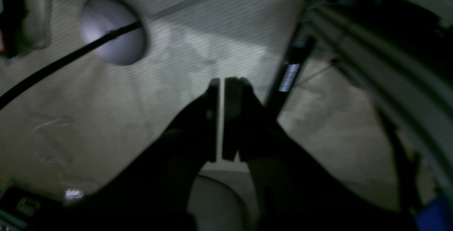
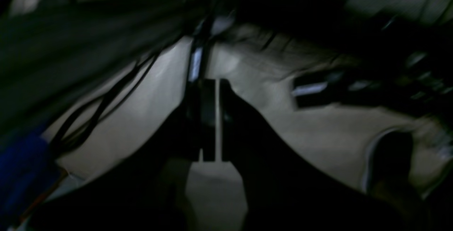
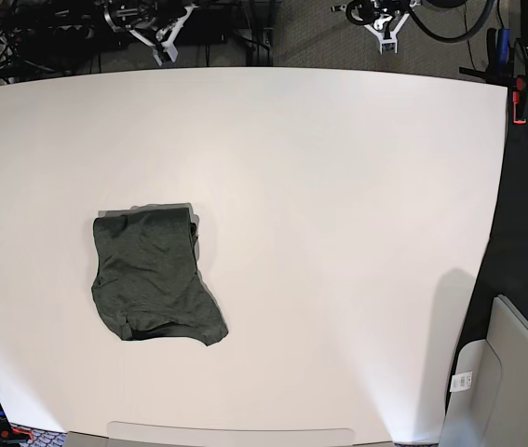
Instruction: Fold the T-shirt properly
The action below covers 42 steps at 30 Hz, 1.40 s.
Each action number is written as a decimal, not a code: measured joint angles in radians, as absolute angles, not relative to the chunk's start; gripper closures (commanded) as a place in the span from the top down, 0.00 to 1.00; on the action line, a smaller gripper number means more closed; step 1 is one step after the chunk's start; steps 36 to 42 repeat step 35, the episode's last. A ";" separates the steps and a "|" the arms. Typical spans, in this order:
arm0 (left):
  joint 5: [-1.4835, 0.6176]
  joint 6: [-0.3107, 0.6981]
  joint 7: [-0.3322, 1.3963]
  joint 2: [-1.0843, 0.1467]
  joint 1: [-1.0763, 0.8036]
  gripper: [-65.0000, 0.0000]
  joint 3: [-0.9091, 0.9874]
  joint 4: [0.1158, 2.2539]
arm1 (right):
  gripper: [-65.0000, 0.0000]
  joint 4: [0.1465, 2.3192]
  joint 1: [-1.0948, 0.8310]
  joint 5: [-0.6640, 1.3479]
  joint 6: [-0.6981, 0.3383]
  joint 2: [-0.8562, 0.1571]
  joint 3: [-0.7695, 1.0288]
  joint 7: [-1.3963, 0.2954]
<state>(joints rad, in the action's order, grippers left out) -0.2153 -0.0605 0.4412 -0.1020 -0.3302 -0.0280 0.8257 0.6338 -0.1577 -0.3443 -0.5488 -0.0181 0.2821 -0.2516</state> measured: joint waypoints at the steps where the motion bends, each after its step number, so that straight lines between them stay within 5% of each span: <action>1: -0.215 -0.061 0.440 -0.094 -0.320 0.01 -0.027 0.805 | 0.00 0.599 -0.144 -0.351 -0.520 -0.016 0.270 -0.218; 20: -0.212 -0.065 0.443 0.053 -0.214 0.01 -0.026 0.543 | 0.00 0.386 -0.075 -0.371 -0.117 0.093 0.269 -0.085; 42: -0.209 -0.083 0.432 0.082 -0.196 0.01 -0.023 0.519 | 0.00 0.348 -0.075 -0.368 -0.032 0.117 0.226 -0.085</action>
